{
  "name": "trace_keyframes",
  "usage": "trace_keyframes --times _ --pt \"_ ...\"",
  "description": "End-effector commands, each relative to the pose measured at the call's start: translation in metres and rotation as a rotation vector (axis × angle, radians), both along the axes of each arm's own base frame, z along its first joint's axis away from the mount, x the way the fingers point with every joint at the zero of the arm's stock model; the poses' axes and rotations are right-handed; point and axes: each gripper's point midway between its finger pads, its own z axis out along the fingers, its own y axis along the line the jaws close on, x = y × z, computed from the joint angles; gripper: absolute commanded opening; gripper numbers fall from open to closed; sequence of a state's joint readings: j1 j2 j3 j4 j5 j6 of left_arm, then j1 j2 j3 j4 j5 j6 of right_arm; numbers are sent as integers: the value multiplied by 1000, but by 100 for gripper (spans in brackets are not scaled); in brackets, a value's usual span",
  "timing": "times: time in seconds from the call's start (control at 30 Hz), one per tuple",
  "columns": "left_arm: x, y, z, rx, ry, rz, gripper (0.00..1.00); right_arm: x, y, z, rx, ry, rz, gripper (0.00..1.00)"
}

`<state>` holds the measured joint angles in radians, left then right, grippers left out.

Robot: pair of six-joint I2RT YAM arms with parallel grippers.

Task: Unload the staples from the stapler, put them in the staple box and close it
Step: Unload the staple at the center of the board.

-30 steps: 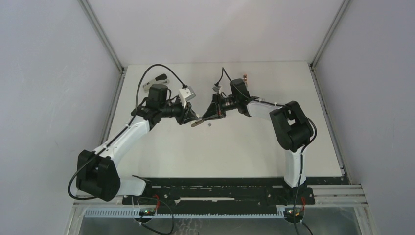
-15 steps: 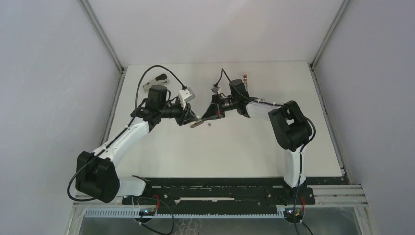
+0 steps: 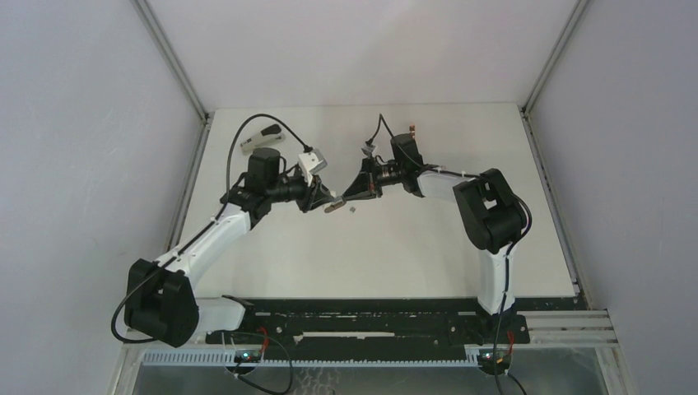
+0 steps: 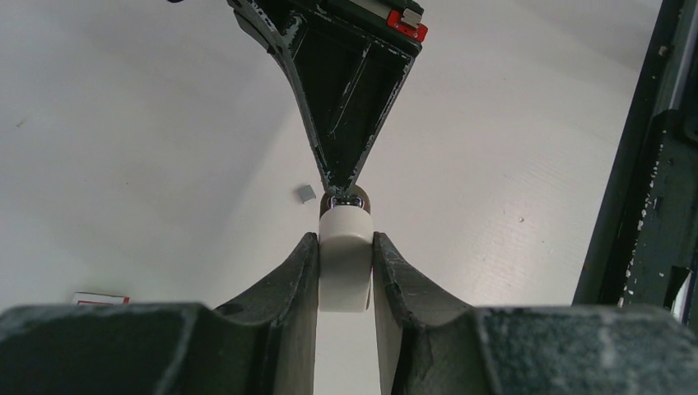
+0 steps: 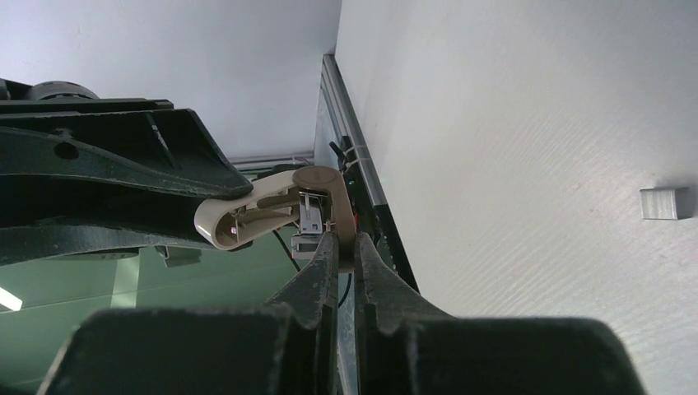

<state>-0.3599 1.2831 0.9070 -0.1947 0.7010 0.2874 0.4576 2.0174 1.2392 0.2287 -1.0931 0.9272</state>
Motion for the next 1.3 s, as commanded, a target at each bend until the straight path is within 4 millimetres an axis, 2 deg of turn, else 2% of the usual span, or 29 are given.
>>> trace_keyframes --times 0.0,0.23,0.7,0.9,1.07,1.17,1.27 --pt "7 3 19 -45 -79 52 1 12 -7 13 19 -66 -35 0" --pt "15 14 25 -93 -103 114 3 18 -19 1 -6 -43 -77 0" --pt "10 17 21 -158 -108 126 3 31 -35 7 15 -28 -129 0" --pt "16 21 22 -172 -136 176 4 34 -38 6 15 -20 -141 0" --pt "20 20 16 -168 -115 190 18 35 -39 7 16 -26 -147 0" --pt "21 18 14 -165 -93 183 32 36 -40 12 18 -41 -150 0" --pt "23 16 10 -154 -74 184 38 36 -40 18 21 -61 -155 0"
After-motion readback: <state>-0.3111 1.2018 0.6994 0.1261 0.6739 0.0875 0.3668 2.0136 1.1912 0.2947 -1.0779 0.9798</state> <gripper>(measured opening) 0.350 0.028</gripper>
